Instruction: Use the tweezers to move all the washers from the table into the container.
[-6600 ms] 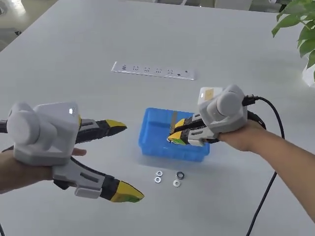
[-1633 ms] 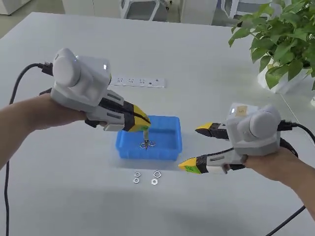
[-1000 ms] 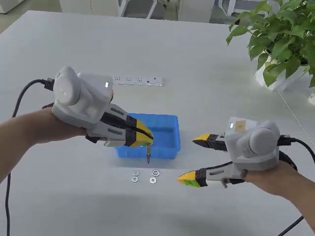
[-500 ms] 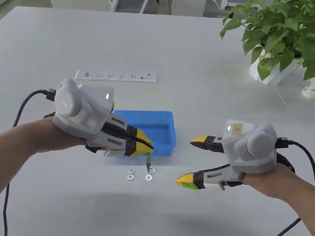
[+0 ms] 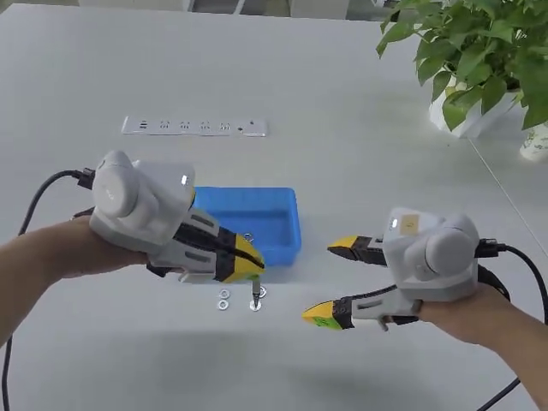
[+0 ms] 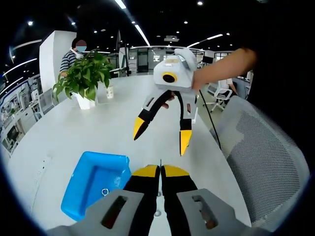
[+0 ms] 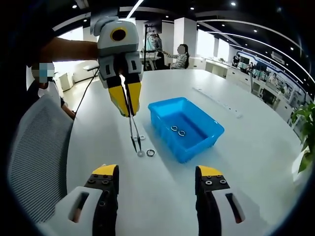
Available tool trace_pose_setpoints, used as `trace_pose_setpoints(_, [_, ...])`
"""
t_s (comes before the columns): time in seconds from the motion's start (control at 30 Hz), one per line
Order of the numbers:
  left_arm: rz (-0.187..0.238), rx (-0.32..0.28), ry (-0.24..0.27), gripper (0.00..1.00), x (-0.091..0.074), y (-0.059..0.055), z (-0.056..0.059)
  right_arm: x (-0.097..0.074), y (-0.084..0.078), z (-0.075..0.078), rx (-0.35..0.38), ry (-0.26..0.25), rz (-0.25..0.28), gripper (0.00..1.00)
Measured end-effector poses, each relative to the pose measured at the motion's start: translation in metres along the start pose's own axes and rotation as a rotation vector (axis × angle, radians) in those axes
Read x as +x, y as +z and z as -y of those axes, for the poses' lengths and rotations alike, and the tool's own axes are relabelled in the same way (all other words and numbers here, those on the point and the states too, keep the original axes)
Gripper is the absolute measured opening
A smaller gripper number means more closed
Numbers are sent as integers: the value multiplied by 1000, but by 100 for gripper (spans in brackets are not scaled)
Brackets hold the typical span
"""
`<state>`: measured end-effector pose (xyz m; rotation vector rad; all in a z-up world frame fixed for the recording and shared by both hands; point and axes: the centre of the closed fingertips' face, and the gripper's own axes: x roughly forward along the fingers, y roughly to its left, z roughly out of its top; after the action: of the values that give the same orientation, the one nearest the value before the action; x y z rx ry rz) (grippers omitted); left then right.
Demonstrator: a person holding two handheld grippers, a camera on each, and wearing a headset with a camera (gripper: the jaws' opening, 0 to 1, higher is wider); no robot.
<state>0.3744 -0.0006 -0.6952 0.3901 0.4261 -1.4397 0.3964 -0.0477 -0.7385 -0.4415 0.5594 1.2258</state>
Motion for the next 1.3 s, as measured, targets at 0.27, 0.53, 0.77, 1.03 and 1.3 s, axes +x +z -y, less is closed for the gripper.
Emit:
trace_pose_setpoints(0.27, [3, -10, 2, 5, 1, -6, 1, 5, -1, -3, 9, 8, 4, 63])
trace_pose_setpoints(0.53, [16, -21, 2, 5, 0, -7, 3, 8, -1, -6, 9, 23, 5, 63])
trace_pose_setpoints(0.77, [-2, 12, -5, 5, -1, -9, 3, 10, 0, -9, 6, 30, 10, 62])
trace_pose_setpoints(1.03, [-2, 14, -20, 5, 4, -7, 3, 16, 4, -18, -3, 63, 25, 56])
trace_pose_setpoints(1.3, [-8, 19, -33, 5, 6, -6, 5, 41, 10, -37, -96, 133, 23, 40])
